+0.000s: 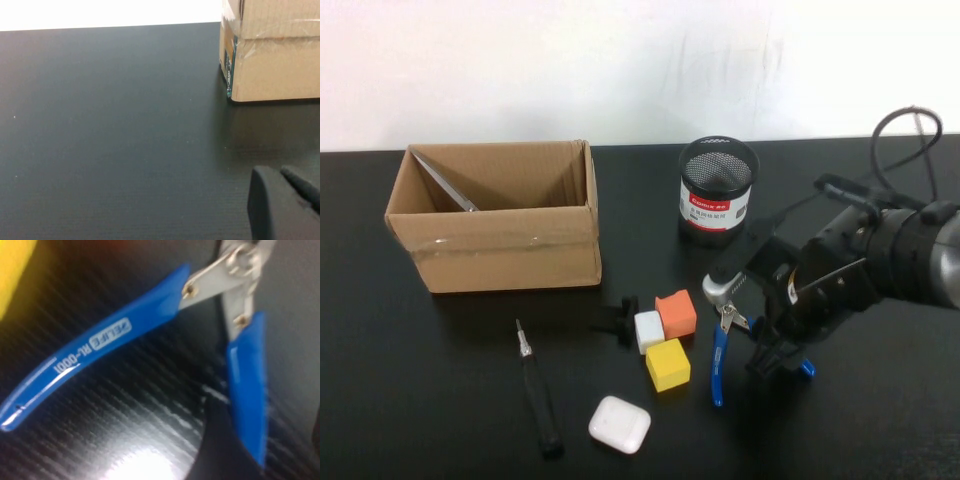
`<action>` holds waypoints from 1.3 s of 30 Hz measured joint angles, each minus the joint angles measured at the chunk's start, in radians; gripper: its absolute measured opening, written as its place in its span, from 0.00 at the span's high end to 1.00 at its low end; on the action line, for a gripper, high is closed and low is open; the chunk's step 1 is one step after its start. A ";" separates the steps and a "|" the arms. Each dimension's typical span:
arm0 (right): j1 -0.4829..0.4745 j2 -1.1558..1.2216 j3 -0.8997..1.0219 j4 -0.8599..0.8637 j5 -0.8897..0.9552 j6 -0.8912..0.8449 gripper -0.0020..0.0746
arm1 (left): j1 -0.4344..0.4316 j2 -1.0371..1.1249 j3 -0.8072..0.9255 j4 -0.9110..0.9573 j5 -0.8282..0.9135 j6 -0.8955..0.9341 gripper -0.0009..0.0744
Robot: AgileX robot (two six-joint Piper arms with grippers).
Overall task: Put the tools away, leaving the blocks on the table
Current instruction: Pick up the pliers from the table, then place the Pliers into the box
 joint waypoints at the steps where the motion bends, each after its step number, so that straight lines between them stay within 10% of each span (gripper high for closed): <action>1: 0.000 0.013 0.000 0.000 0.004 0.000 0.56 | 0.000 0.000 0.000 0.000 0.000 0.000 0.99; 9: 0.000 0.047 0.000 0.019 0.051 0.000 0.98 | 0.000 0.000 0.000 0.000 0.000 0.000 0.99; 25: 0.000 -0.110 -0.165 0.000 0.057 0.012 0.98 | 0.000 0.000 0.000 0.000 0.000 0.000 0.99; 39: 0.093 -0.117 -0.309 0.045 -0.396 0.030 0.98 | 0.000 0.000 0.000 0.000 0.000 0.000 0.99</action>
